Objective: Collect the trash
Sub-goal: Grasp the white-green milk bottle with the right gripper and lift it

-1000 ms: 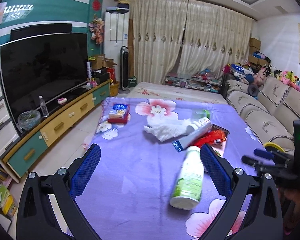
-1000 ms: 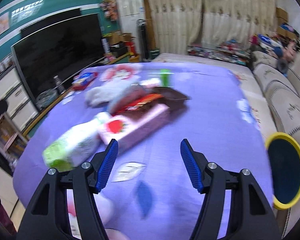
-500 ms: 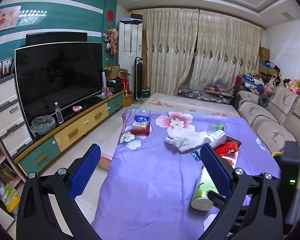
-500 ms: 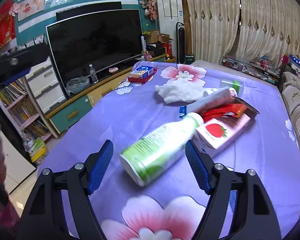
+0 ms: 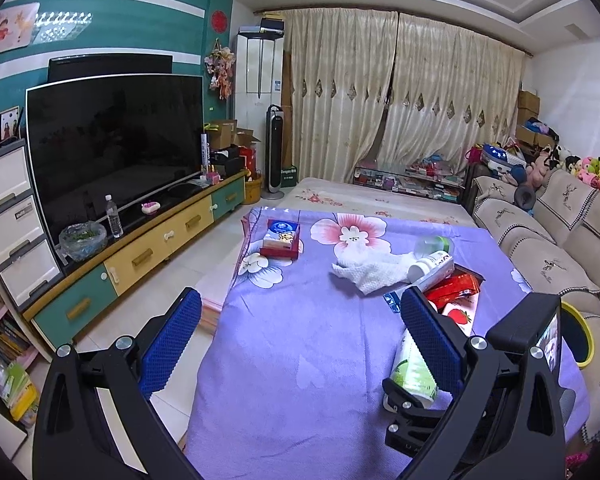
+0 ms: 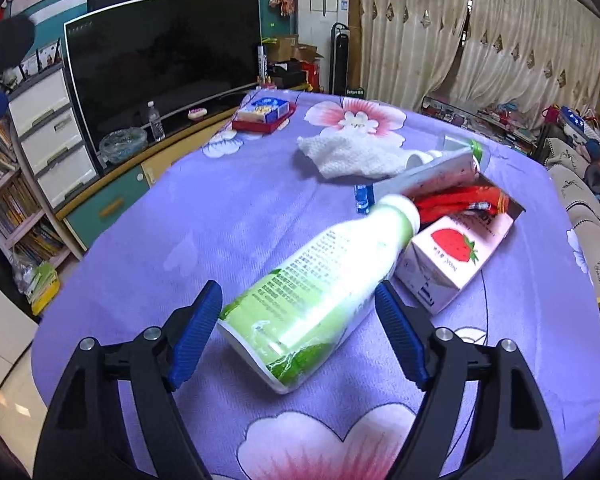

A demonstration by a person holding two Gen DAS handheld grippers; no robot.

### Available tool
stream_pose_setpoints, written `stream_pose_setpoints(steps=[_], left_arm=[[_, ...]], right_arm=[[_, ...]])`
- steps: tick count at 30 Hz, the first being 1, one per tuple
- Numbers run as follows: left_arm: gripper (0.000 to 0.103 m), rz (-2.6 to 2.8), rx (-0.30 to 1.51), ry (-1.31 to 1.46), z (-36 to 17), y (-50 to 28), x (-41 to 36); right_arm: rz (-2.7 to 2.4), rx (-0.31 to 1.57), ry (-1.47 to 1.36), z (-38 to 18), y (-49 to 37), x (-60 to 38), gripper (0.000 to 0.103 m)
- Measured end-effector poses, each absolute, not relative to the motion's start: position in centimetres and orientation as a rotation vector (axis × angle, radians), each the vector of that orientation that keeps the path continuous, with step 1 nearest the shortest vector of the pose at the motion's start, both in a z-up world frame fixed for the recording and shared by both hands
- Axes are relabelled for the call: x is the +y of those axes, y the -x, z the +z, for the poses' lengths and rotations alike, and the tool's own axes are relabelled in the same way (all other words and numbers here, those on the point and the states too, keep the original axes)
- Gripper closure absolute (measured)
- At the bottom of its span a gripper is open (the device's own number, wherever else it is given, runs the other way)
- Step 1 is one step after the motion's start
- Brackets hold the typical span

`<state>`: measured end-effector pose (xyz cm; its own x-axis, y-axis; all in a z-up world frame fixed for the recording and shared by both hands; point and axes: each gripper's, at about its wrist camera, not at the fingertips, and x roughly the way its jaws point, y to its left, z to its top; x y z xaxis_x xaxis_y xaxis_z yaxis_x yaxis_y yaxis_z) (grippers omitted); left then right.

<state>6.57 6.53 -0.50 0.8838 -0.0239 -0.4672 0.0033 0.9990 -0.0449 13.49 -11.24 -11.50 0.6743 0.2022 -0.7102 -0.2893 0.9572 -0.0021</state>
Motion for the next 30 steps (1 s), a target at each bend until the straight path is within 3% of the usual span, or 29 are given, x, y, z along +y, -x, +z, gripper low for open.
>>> stream_pose_setpoints(steps=[20,21,24,30], left_arm=[[0.005,-0.044,0.5,0.037,-0.9,-7.4,5.4],[0.005,-0.045,0.501,0.04,-0.9,-7.5,5.4],[0.005,-0.045,0.506,0.041,-1.0,-7.6,5.2],[0.005,-0.049,0.515,0.042,-1.3,-7.8,5.2]], right_arm=[[0.325,0.803,0.015,-12.8,-11.5,-16.5,0.028],[0.323,0.803,0.014,-12.8,-11.6,-16.6,0.03],[0.327,0.811,0.008,-12.8,-11.7,-16.8,0.052],[0.356,0.773,-0.019,-11.0,-10.7,-18.0,0.052]])
